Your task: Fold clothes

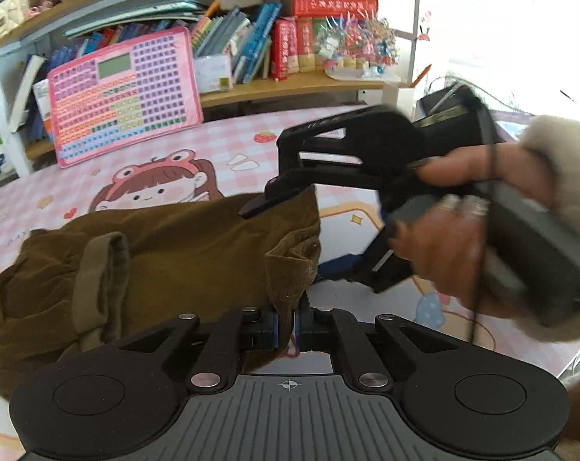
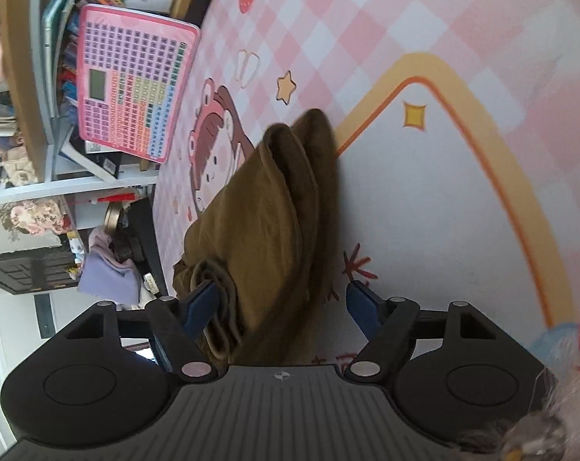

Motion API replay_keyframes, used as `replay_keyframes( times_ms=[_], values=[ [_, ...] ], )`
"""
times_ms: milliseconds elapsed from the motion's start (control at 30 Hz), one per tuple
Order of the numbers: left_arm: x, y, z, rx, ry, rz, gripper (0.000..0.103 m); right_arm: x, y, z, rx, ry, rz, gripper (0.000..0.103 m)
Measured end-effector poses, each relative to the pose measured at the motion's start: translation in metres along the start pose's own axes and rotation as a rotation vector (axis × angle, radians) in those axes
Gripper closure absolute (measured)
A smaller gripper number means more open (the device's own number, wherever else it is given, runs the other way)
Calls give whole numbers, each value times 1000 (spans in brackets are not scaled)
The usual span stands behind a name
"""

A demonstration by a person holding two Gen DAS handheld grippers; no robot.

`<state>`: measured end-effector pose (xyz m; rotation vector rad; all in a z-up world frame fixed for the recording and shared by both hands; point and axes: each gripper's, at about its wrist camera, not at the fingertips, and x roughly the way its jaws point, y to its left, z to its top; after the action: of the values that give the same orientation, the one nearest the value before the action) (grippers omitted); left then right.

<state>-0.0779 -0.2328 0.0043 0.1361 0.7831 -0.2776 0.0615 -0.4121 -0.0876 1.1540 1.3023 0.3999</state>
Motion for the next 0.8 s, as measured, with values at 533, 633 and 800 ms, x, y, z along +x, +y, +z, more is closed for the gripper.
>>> replay_keyframes(
  times_ms=[533,633,800],
  values=[
    [-29,-2,-12,-112,-22,-67,98,-37,11,11,-172,-92,-68,94],
    [-31,-10,-9,-107,-42,-108,98,-53,13,14,-176,-113,-59,94],
    [-35,-16,-6,-113,-70,-157,98,-73,14,18,-153,-132,-64,94]
  ],
)
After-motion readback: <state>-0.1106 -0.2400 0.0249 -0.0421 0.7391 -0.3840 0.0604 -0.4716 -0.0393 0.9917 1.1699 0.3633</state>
